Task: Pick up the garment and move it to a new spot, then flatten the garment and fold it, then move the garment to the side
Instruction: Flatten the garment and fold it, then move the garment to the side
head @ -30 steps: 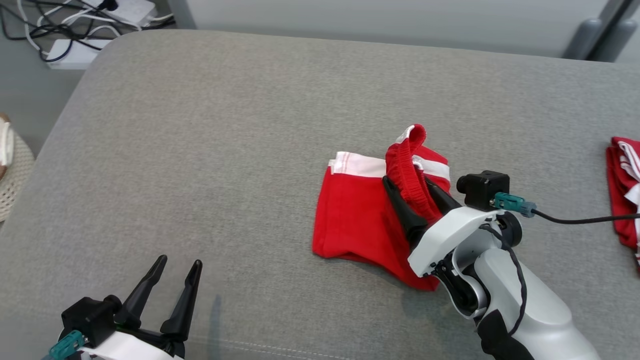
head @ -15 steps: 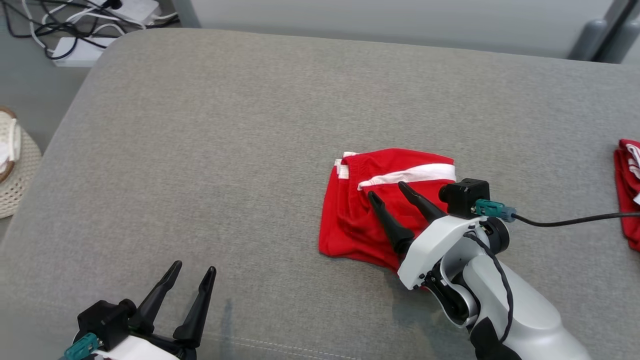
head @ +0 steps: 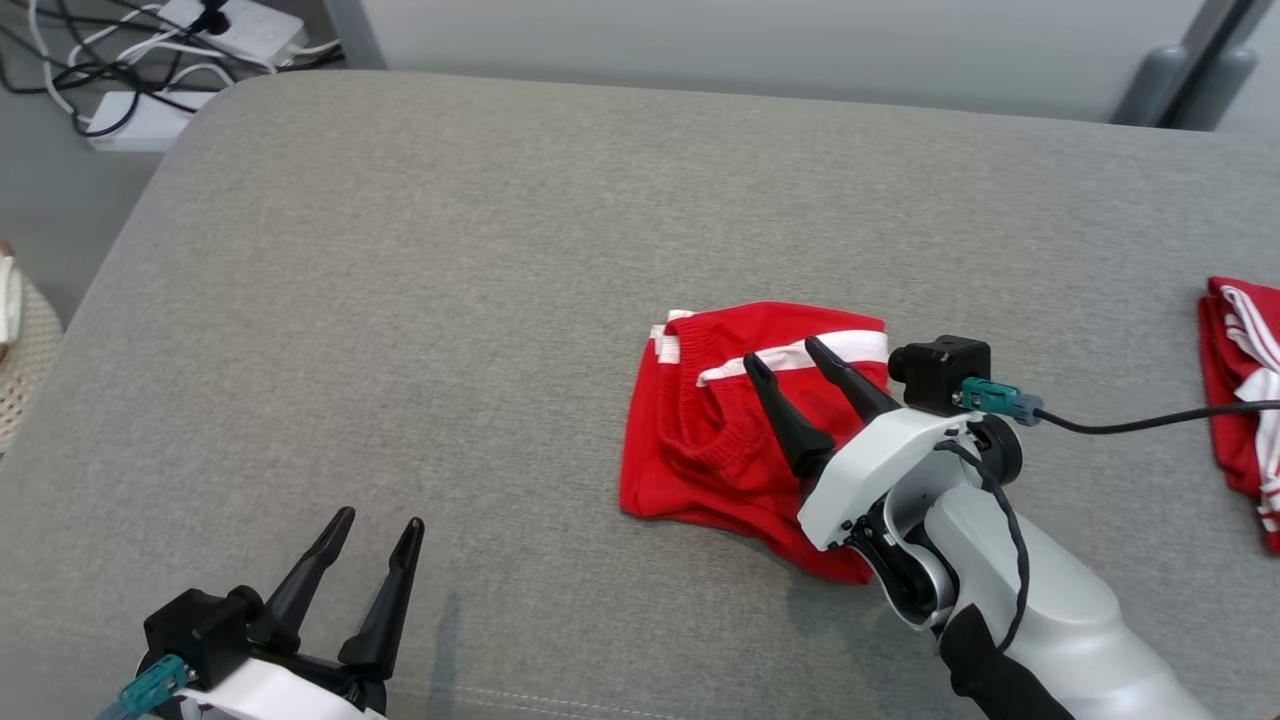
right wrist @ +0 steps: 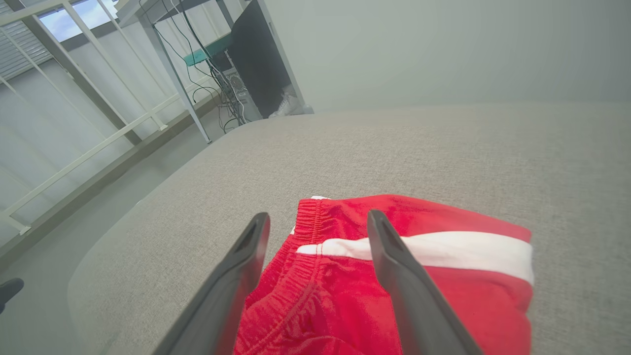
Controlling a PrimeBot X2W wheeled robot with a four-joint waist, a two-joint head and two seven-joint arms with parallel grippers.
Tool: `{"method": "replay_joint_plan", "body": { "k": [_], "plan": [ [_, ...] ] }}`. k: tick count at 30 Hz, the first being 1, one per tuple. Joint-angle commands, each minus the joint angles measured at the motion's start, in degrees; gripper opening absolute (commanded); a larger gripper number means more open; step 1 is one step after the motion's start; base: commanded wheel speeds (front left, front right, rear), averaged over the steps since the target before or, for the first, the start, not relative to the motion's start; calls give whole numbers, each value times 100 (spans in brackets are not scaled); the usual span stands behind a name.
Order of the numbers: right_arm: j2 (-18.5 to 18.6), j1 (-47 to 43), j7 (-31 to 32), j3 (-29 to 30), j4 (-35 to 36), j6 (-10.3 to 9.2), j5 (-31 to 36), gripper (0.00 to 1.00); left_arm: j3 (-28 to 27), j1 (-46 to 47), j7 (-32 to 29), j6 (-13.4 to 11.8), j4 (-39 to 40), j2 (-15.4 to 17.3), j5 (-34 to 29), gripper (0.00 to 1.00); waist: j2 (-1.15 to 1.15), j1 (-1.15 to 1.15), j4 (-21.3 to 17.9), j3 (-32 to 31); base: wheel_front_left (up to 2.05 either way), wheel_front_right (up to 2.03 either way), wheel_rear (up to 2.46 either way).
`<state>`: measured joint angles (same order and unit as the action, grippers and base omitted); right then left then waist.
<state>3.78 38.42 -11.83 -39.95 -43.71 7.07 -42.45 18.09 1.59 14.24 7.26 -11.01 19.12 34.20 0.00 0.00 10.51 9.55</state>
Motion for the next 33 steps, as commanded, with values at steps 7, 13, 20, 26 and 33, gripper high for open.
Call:
{"method": "replay_joint_plan", "body": {
  "k": [7,13,20,26,33],
  "plan": [
    [-91,-371,-229,235,-12,42,32,100,-406,59,76,23,197,69,-192,100,0,0,-516,-196,0,0,0],
    [-91,-643,-271,388,32,42,87,100,-540,-27,76,23,224,-1,-336,100,0,0,-744,-304,0,0,0],
    [-91,-1023,-293,545,193,42,154,100,-689,-157,76,23,240,-87,-476,100,0,0,-922,-392,0,0,0],
    [-91,-1110,-299,681,210,42,198,100,-631,-142,76,23,316,-57,-492,100,0,0,-811,-273,0,0,0],
    [-91,-1044,-304,752,113,42,28,100,-569,-81,76,23,415,100,-352,100,0,0,-479,-12,0,0,0]
  ]
}}
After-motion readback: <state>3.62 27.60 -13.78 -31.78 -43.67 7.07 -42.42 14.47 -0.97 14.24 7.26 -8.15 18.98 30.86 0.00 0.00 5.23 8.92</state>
